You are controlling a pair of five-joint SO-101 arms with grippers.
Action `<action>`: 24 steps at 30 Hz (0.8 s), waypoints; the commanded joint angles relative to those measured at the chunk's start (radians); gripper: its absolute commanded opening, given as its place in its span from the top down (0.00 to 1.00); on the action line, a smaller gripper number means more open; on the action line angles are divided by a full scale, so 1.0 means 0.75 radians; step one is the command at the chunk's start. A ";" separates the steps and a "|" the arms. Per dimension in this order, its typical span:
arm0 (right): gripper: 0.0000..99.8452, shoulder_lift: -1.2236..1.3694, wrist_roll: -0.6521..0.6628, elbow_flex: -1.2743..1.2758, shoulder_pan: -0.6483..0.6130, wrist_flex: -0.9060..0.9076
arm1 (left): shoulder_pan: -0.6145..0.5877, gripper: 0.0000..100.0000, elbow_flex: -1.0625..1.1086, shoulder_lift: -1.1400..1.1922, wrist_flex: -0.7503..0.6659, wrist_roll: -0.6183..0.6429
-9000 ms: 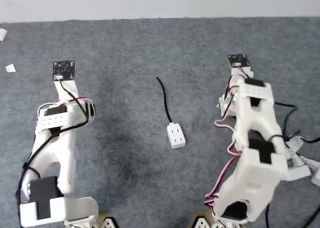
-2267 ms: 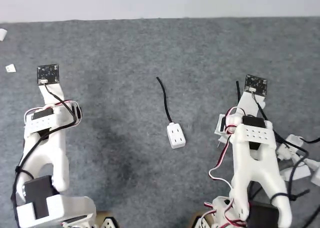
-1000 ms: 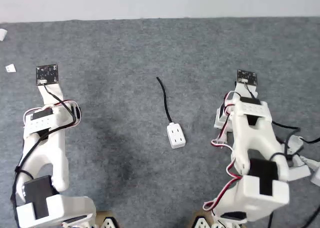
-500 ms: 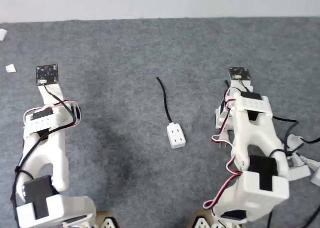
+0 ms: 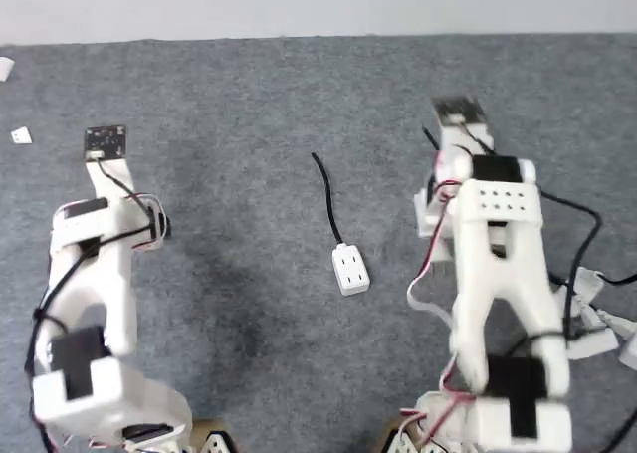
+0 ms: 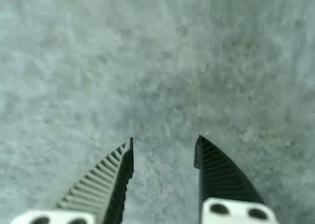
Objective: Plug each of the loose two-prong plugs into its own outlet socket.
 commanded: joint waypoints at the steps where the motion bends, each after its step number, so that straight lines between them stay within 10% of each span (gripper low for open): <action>1: 0.99 -0.232 0.014 -0.209 -0.212 0.165 | 0.049 0.81 -0.281 0.178 0.227 -0.135; 6: 0.99 -0.359 0.110 -0.313 -0.549 0.222 | 0.190 1.00 -0.400 0.319 0.426 -0.487; 15: 0.99 -0.392 0.070 -0.252 -0.832 0.157 | 0.235 0.99 -0.384 0.321 0.479 -0.651; 24: 0.99 -0.197 0.002 0.399 -0.864 -0.412 | 0.070 0.99 -0.355 0.207 0.323 -0.440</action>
